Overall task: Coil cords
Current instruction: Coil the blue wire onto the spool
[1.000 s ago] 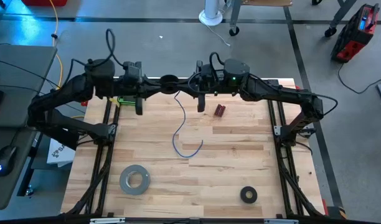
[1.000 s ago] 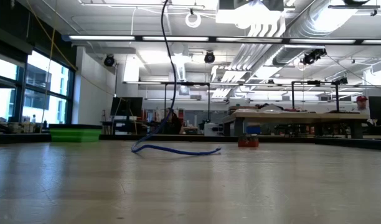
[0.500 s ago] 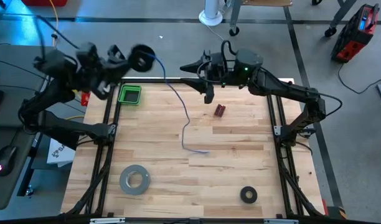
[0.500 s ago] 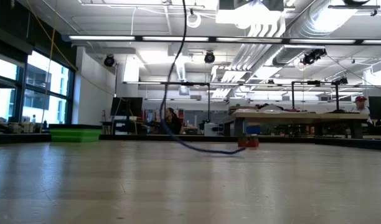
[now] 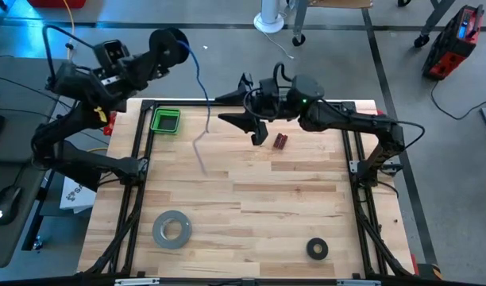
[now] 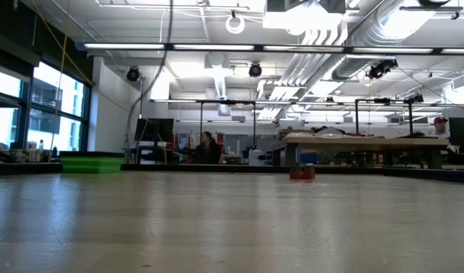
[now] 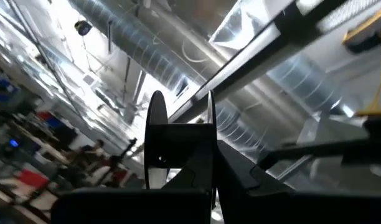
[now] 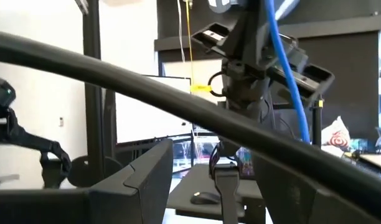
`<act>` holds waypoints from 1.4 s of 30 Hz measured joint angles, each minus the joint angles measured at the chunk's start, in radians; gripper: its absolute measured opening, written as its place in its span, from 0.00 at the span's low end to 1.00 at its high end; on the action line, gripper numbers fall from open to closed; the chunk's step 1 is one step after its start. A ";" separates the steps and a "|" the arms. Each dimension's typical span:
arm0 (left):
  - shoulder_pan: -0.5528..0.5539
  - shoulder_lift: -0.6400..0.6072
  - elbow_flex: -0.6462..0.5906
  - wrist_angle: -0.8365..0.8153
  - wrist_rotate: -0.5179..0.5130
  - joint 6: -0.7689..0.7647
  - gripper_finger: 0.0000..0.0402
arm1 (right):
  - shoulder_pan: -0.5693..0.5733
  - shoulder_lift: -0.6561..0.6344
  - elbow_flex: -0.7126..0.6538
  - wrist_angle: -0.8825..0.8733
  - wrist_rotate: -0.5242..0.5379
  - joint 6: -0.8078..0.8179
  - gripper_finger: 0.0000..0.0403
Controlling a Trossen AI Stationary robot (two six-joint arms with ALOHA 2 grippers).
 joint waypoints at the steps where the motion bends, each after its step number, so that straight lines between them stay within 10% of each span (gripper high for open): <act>1: 0.000 0.005 0.000 0.008 -0.002 -0.024 0.00 | 0.000 0.000 0.000 0.001 0.000 -0.010 0.52; 26: -0.018 0.035 0.000 0.095 -0.013 -0.103 0.00 | -0.001 0.000 -0.001 -0.034 0.118 -0.087 0.51; 42: -0.018 0.035 0.000 0.094 -0.030 -0.102 0.00 | -0.002 0.022 0.000 -0.061 0.209 -0.089 0.31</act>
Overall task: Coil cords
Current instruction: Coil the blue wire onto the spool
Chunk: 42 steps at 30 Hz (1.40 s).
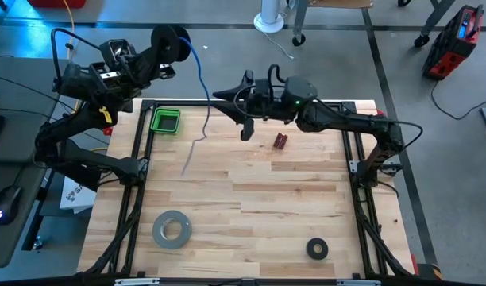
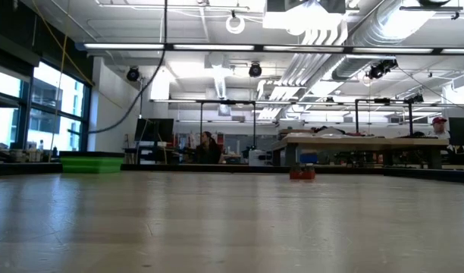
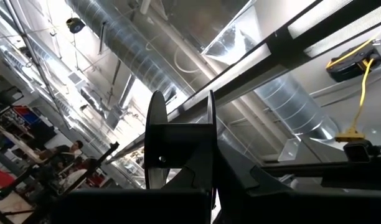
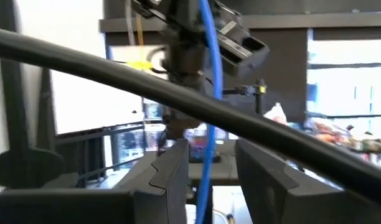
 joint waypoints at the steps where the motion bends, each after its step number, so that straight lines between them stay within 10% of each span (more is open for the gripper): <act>1: 0.000 0.000 0.000 0.000 -0.001 0.003 0.00 | 0.000 0.005 0.000 0.000 0.018 0.002 0.31; 42: 0.000 -0.002 0.000 -0.001 -0.001 0.017 0.00 | 0.006 0.017 0.000 0.025 0.017 0.006 0.29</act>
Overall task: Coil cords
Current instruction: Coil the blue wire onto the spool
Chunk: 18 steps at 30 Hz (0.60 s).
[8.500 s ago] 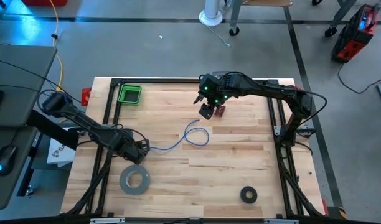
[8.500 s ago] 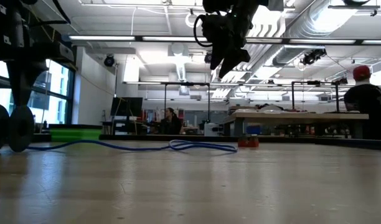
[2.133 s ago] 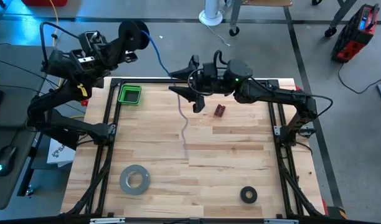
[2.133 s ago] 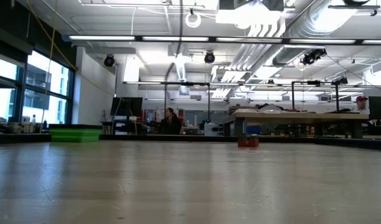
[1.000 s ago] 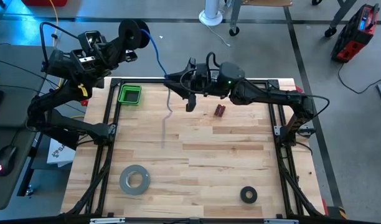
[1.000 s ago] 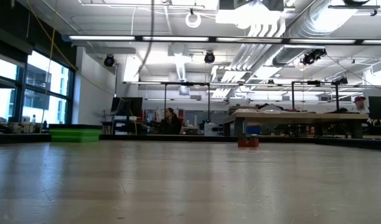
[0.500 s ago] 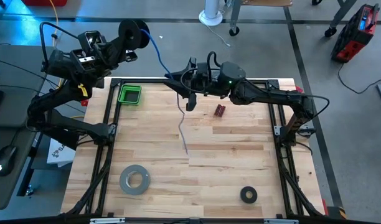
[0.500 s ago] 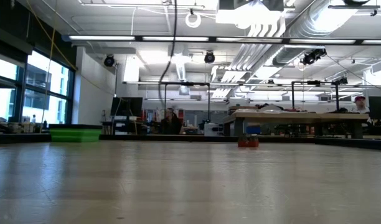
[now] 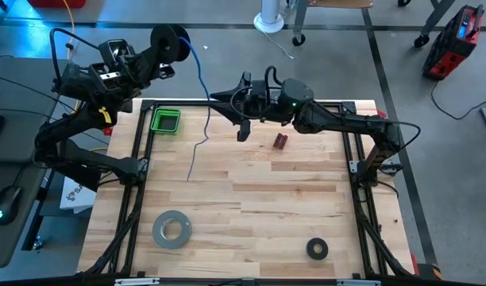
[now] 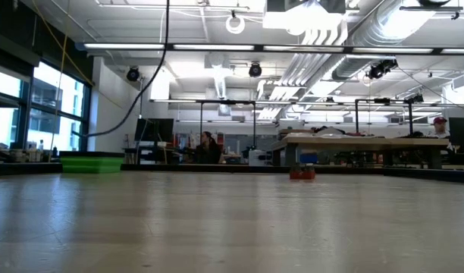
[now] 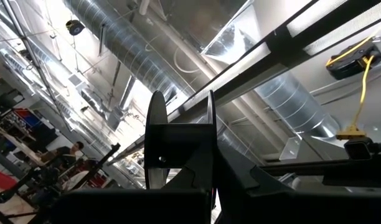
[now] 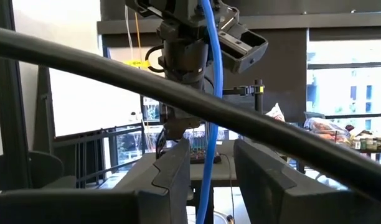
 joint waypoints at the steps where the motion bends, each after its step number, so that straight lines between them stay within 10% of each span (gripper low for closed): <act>1: 0.000 0.000 0.000 0.000 0.000 0.000 0.00 | 0.000 0.000 0.000 0.000 0.001 0.007 0.29; 18: 0.001 0.000 0.000 0.000 0.000 0.010 0.00 | 0.007 0.000 0.000 0.014 -0.011 0.010 0.21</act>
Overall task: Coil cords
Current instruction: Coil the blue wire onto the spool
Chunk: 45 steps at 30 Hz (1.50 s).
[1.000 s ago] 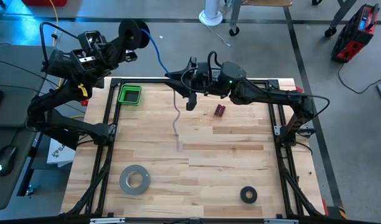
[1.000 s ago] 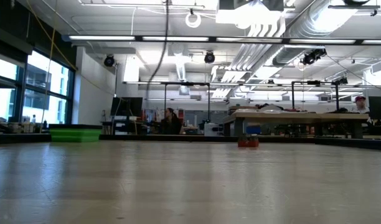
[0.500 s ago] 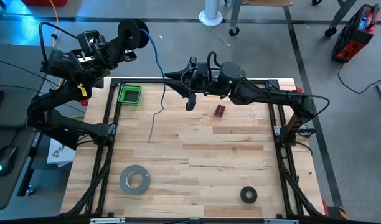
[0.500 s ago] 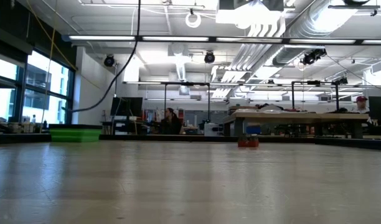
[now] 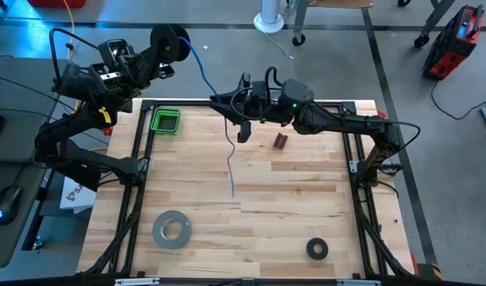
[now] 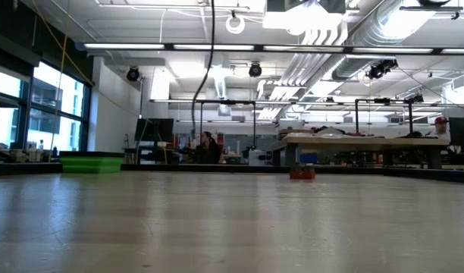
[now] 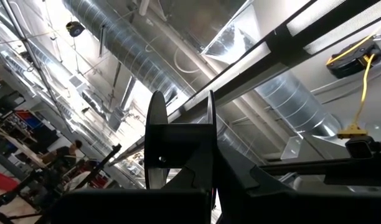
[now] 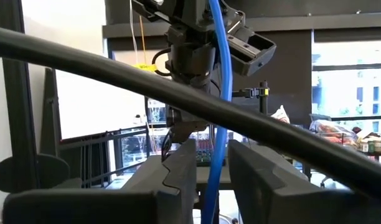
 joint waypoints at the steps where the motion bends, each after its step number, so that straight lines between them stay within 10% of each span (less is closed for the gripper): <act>1: 0.000 0.000 0.000 0.000 0.000 0.000 0.00 | 0.000 0.000 0.000 0.001 0.000 0.000 0.20; 30: 0.000 0.000 0.000 0.000 0.000 0.000 0.00 | -0.001 0.000 0.000 -0.004 0.019 0.007 0.32; 39: 0.000 -0.002 0.000 0.000 0.006 0.000 0.00 | 0.012 0.000 0.000 0.007 0.031 -0.022 0.03; 45: 0.000 -0.004 0.000 0.000 0.007 0.000 0.00 | 0.011 0.000 0.000 0.007 0.036 -0.041 0.21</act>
